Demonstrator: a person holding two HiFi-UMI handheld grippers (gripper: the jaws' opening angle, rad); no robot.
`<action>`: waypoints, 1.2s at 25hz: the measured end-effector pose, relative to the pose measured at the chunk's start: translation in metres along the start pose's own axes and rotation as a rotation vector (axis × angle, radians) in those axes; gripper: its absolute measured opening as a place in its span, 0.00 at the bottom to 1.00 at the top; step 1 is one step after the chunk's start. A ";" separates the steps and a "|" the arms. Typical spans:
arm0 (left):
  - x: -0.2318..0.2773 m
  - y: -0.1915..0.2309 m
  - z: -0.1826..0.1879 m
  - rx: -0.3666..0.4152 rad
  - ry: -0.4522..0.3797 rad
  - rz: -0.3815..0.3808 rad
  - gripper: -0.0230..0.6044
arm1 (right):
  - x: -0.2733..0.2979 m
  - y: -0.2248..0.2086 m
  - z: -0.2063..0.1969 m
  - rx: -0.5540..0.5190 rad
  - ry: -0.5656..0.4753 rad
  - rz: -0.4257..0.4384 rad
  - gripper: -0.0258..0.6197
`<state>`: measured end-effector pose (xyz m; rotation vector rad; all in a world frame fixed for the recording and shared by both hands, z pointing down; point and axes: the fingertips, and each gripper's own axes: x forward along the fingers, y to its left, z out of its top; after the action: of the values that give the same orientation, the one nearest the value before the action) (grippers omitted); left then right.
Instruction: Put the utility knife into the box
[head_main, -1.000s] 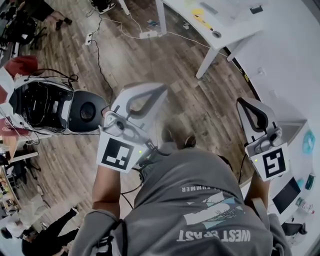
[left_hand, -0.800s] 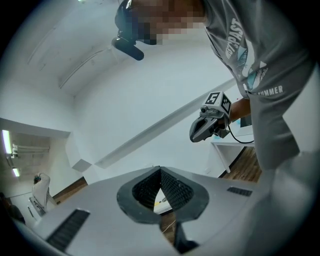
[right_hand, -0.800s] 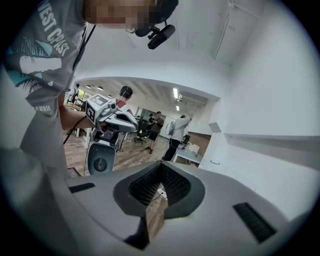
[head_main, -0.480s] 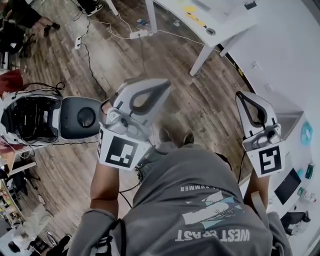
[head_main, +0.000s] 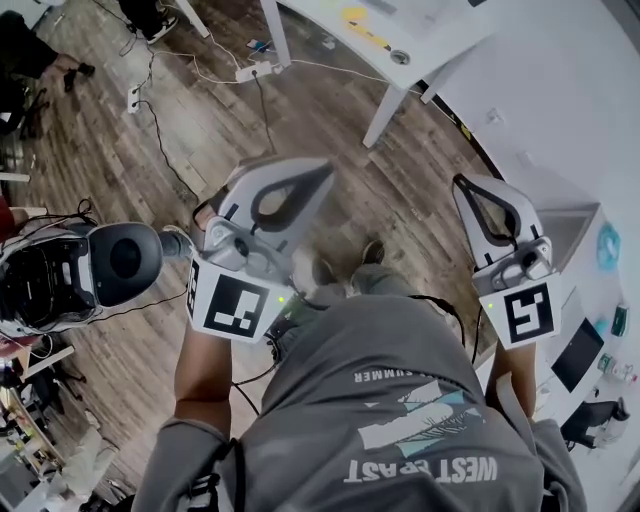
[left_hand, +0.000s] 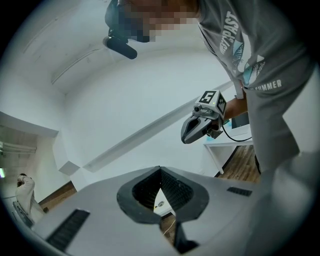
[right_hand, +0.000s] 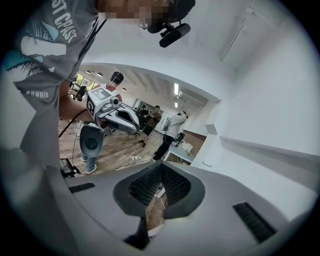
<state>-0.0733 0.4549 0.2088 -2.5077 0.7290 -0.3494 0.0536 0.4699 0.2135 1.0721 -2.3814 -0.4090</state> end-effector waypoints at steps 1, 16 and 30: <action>0.009 0.002 -0.003 0.001 0.009 -0.002 0.05 | 0.003 -0.007 -0.006 0.003 0.000 0.001 0.05; 0.120 0.008 0.010 0.033 0.117 0.018 0.05 | 0.007 -0.100 -0.058 0.044 -0.099 0.057 0.05; 0.148 0.035 -0.006 0.029 0.109 0.008 0.05 | 0.035 -0.129 -0.062 0.056 -0.092 0.044 0.05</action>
<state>0.0315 0.3439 0.2102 -2.4736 0.7703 -0.4939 0.1469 0.3553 0.2176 1.0439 -2.5064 -0.3859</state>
